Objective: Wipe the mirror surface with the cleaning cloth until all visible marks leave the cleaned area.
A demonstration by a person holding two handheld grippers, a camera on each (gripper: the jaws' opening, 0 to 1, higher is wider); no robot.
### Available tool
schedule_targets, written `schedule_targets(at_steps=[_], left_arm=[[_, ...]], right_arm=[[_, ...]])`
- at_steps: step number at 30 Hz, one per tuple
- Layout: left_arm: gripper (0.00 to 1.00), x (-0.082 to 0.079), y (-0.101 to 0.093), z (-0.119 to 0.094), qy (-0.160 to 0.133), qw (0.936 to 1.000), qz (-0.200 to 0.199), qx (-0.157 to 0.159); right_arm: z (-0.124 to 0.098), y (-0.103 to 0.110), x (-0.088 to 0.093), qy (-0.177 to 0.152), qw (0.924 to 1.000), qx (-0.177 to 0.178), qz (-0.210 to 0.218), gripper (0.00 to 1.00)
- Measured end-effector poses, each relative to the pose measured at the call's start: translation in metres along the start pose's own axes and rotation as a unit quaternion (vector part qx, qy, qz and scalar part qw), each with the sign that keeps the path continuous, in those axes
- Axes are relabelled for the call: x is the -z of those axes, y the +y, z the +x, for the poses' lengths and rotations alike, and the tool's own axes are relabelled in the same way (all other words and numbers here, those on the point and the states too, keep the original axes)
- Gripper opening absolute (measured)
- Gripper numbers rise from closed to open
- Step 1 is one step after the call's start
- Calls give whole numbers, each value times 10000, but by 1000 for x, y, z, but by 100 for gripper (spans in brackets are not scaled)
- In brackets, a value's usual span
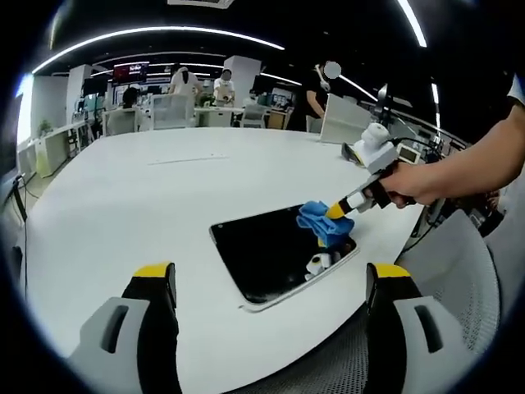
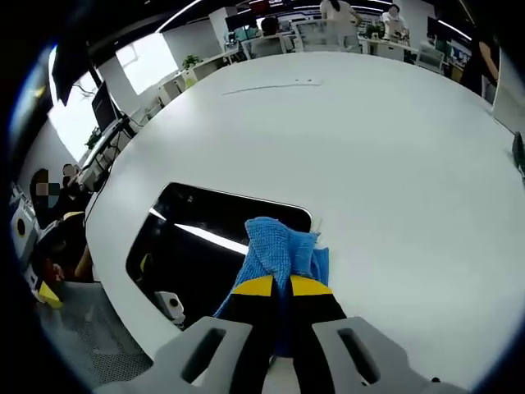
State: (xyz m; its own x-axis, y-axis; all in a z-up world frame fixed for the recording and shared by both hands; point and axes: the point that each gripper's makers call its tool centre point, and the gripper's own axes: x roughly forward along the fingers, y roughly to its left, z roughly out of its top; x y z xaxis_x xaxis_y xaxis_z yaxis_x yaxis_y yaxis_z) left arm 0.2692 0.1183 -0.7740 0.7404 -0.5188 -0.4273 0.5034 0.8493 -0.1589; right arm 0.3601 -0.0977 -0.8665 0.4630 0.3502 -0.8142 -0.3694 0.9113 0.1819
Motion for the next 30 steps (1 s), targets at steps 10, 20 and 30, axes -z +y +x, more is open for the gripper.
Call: schedule_targets(at_steps=[10, 20, 30], left_arm=[[97, 3, -1, 0, 76, 10000, 39, 40], [98, 4, -1, 0, 77, 9999, 20, 62], [98, 6, 0, -2, 115, 9999, -48, 65]], right_arm=[[1, 0, -2, -67, 9999, 139, 6, 0], [-3, 8, 5, -124, 9989, 294, 330, 0], [-12, 15, 20, -87, 9985, 270, 470, 0]])
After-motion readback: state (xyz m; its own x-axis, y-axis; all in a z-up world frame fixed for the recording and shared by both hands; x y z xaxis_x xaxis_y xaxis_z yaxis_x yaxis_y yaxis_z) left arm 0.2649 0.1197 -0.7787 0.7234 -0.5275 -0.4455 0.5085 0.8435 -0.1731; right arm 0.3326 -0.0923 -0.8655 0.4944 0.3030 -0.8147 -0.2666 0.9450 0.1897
